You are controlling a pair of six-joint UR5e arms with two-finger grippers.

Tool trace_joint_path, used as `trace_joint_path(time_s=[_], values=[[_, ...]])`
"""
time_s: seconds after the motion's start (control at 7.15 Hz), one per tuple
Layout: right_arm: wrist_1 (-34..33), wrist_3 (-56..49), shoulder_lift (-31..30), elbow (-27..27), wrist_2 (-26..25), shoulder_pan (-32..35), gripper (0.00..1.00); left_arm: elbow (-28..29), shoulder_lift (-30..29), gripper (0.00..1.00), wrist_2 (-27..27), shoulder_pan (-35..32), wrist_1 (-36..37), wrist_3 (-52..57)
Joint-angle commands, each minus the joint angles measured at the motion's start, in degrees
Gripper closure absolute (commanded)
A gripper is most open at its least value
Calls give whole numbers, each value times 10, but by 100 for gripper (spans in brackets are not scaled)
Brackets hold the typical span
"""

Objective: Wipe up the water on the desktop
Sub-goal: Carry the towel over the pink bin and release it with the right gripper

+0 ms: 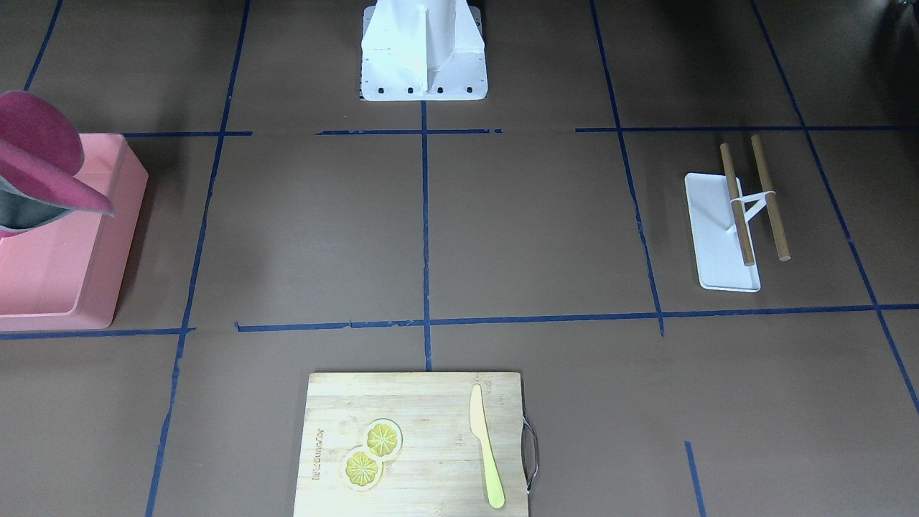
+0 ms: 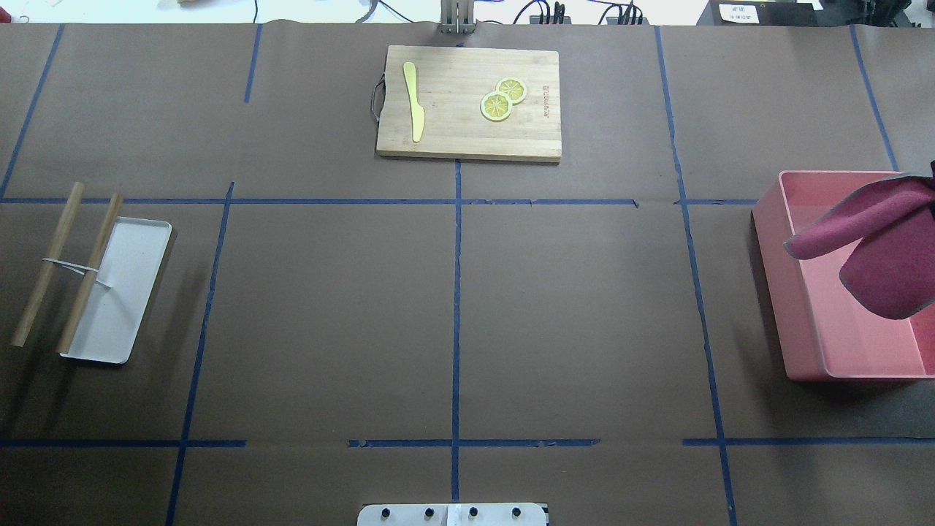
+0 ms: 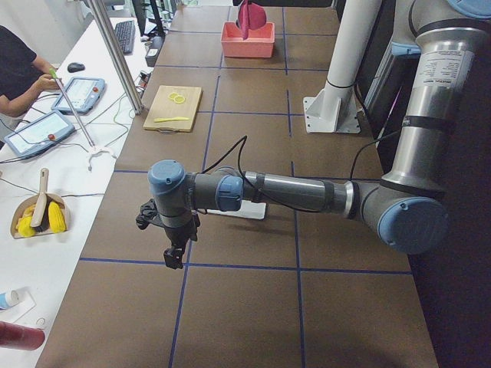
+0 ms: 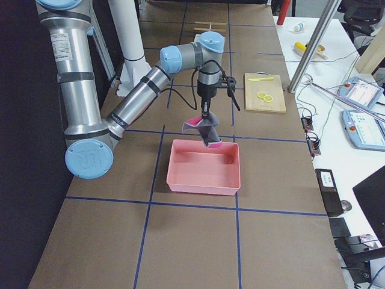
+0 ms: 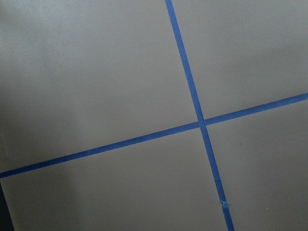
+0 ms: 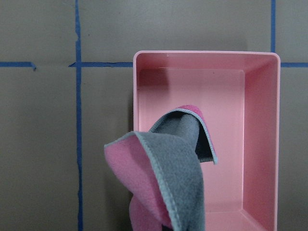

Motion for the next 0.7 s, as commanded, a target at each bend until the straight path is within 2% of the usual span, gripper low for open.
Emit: trace_joint_path(time_s=[0.0, 0.42, 0.56], values=[[4, -50, -6, -41, -2, 24, 100, 0, 1, 0, 0, 0, -1, 0], [4, -51, -15, -53, -3, 24, 97, 0, 1, 0, 0, 0, -1, 0], [4, -51, -15, -53, -4, 26, 70, 0, 1, 0, 0, 0, -1, 0]])
